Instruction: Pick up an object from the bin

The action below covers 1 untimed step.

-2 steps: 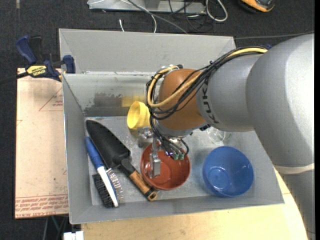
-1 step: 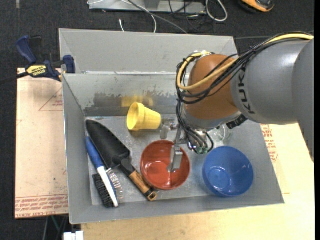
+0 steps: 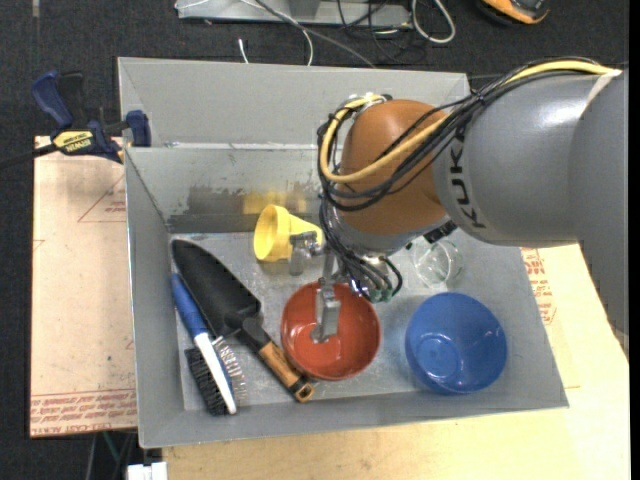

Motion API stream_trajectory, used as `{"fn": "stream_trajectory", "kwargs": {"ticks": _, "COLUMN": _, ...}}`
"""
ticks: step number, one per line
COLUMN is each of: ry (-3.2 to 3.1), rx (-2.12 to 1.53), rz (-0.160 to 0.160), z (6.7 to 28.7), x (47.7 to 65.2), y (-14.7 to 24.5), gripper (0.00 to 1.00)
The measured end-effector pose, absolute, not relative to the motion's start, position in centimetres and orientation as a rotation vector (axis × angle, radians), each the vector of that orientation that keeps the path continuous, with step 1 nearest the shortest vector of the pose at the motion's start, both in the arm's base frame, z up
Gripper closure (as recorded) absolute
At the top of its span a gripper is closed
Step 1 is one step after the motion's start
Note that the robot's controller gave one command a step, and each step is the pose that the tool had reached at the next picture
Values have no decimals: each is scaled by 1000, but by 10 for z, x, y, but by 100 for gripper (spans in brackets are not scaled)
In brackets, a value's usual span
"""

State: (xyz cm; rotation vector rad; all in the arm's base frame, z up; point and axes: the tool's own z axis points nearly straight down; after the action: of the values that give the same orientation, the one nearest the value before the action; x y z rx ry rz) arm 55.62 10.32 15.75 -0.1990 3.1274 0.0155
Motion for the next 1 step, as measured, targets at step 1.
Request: {"fn": "stream_trajectory", "kwargs": {"ticks": 1, "ry": 3112, "rx": -318, "rz": 4, "z": 70, "x": 551, "y": 42, "gripper": 0}}
